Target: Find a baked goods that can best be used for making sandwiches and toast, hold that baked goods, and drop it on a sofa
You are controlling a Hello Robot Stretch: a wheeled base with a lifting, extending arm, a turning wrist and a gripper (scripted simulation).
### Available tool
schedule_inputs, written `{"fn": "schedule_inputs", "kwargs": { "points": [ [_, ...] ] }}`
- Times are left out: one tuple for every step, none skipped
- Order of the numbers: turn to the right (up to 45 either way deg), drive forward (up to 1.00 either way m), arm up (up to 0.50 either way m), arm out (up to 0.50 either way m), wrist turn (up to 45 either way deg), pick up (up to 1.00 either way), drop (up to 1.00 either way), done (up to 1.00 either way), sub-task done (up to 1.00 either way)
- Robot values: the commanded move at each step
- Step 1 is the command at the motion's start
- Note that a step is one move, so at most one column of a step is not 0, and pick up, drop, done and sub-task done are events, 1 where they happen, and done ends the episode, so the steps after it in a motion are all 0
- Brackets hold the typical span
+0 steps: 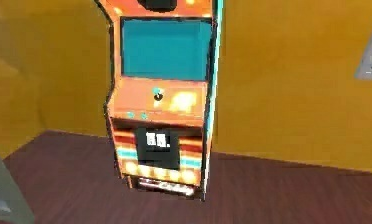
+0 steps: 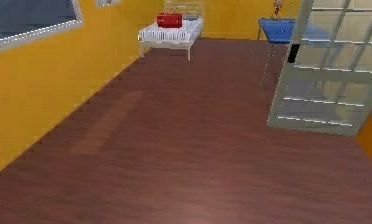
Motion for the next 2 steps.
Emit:
{"fn": "schedule_inputs", "kwargs": {
  "points": [
    [45.0,0.00,0.00,0.00,0.0,0.00,0.00,0.00,0.00],
    [45.0,0.00,0.00,0.00,0.0,0.00,0.00,0.00,0.00]
  ]
}}
